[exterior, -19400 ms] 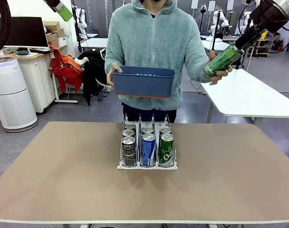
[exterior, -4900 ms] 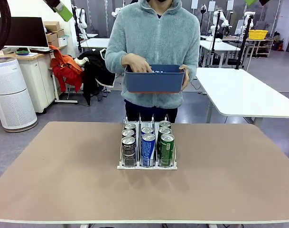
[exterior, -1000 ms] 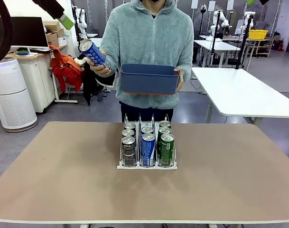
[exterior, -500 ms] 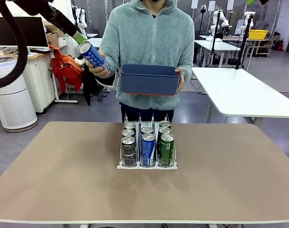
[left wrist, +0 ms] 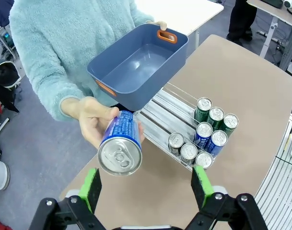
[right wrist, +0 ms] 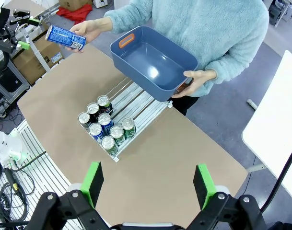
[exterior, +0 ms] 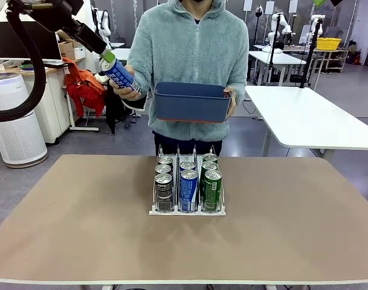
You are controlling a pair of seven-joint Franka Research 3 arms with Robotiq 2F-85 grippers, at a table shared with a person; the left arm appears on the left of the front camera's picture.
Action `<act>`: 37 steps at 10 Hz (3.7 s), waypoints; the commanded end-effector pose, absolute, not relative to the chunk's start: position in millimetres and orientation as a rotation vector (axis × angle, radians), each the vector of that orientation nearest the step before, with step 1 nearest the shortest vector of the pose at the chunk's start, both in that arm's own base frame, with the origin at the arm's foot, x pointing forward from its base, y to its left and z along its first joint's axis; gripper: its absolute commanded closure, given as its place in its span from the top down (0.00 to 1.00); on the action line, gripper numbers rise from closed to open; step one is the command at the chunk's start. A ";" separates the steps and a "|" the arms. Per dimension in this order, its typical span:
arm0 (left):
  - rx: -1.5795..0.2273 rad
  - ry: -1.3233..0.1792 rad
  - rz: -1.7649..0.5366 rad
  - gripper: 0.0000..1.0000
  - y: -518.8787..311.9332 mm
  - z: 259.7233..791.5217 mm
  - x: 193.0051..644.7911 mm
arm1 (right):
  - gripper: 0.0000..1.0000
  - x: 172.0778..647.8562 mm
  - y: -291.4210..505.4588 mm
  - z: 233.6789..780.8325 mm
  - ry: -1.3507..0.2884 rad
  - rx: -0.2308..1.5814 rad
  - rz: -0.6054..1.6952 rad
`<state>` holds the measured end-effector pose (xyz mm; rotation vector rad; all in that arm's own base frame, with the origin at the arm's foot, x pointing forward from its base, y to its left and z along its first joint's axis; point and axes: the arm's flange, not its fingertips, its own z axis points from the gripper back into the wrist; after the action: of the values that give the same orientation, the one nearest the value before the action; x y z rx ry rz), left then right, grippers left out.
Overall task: Fill the beverage cans into the dispenser.
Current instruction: Pick up the Ionic drink handed by the human.
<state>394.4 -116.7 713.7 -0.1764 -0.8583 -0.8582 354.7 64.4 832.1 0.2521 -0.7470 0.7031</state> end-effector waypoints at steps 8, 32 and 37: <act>-0.177 -0.806 -0.848 1.00 -109.1 693.1 424.5 | 1.00 353.7 64.5 831.2 -0.748 0.248 0.703; -0.135 -0.767 -0.718 0.00 -124.2 666.6 436.2 | 1.00 353.7 64.5 831.2 -0.748 0.248 0.703; -0.136 -0.764 -0.711 0.00 -125.9 671.1 437.0 | 1.00 353.7 64.5 831.2 -0.748 0.248 0.703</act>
<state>443.0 -126.8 670.3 -0.1367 -0.7917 -0.7350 354.7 64.4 832.1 0.2521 -0.7470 0.7031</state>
